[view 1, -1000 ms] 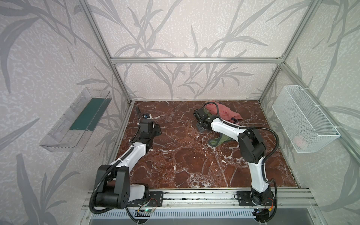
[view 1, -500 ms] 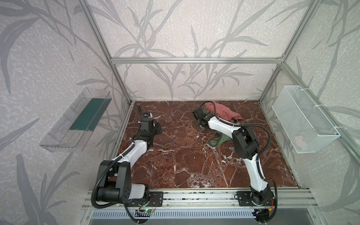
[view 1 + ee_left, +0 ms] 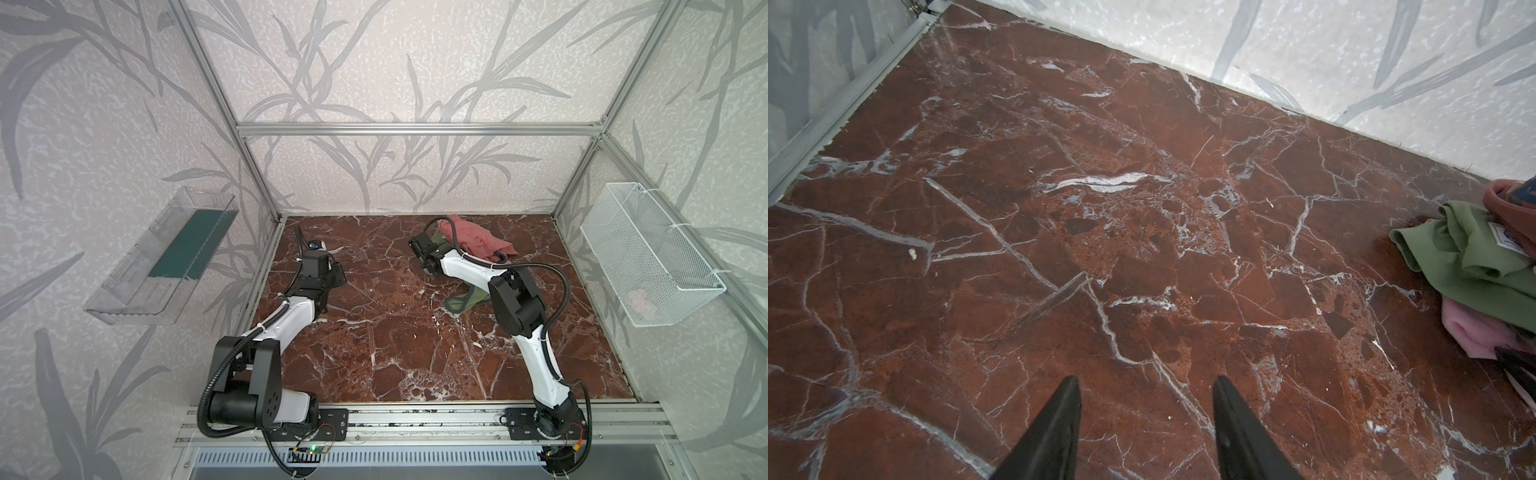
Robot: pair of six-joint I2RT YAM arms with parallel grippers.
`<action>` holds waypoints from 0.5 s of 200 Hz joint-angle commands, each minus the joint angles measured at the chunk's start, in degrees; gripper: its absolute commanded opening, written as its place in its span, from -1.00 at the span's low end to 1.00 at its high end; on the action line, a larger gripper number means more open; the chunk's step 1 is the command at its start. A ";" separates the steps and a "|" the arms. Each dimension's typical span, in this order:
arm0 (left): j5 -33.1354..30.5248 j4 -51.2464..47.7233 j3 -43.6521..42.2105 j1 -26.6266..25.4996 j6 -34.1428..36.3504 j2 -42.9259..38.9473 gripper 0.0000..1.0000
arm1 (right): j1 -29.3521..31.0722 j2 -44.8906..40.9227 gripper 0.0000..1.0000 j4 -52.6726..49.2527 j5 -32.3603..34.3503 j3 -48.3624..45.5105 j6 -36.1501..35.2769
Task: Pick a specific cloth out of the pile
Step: 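Reach the right gripper forward into the clothes pile, then close the right gripper on the light pink cloth in the pile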
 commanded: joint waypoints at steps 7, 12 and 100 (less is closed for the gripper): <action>-0.42 -0.19 2.12 -0.01 0.43 0.74 0.00 | -0.52 1.90 -0.35 0.91 2.85 1.74 -1.50; -0.45 -0.15 2.17 -0.01 0.50 0.90 0.00 | -0.61 1.98 -0.35 1.17 2.98 1.74 -1.70; 0.25 -0.31 3.58 -0.01 -0.09 2.62 -0.01 | -0.82 3.13 -0.40 2.56 5.70 1.93 -2.68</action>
